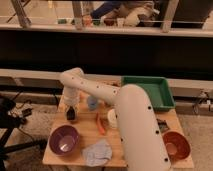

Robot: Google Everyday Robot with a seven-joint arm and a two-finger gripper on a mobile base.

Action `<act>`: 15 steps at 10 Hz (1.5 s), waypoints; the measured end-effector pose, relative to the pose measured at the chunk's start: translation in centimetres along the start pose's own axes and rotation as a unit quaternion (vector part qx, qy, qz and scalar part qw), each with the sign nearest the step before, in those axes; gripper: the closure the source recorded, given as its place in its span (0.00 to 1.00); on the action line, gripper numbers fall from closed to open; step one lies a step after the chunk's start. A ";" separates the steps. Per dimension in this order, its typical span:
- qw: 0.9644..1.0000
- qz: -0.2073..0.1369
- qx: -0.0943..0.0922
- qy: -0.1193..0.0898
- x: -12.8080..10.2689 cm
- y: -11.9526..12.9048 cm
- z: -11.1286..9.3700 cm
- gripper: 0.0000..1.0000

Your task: Place eraser in table surface

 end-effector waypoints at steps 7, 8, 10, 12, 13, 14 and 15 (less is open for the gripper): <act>1.000 0.000 0.000 0.000 0.0 0.0 0.0 0.20; 1.000 0.000 0.000 0.000 0.0 0.0 0.0 0.20; 1.000 0.000 0.000 0.000 0.0 0.0 0.0 0.20; 1.000 0.000 0.000 0.000 0.0 0.0 0.0 0.20; 1.000 0.000 0.000 0.000 0.0 0.0 0.0 0.20; 1.000 0.000 0.000 0.000 0.0 0.0 0.0 0.20; 1.000 0.000 0.000 0.000 0.0 0.0 0.0 0.20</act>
